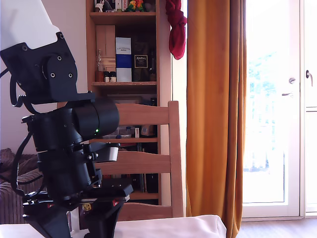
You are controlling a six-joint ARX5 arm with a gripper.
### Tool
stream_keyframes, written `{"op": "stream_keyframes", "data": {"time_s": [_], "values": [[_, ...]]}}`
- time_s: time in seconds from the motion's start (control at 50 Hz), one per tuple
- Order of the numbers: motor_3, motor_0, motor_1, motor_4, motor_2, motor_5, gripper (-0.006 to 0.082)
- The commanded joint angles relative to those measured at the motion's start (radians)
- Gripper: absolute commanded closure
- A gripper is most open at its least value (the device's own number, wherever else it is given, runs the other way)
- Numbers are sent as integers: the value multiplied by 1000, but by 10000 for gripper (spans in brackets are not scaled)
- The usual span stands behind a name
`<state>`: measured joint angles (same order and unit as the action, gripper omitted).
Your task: Pick the grey coffee capsule and place it inside the red coffee cup
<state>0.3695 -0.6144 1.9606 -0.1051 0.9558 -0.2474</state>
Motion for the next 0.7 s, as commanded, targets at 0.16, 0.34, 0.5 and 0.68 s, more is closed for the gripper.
{"op": "stream_keyframes", "data": {"time_s": [0.16, 0.34, 0.5, 0.68], "values": [[6, -3, 11, -12, 8, -14, 295], [-6, -3, 11, -35, 8, -14, 486], [-19, -3, 11, -54, 8, -14, 514], [-24, -2, 9, -100, 33, -14, 514]]}}
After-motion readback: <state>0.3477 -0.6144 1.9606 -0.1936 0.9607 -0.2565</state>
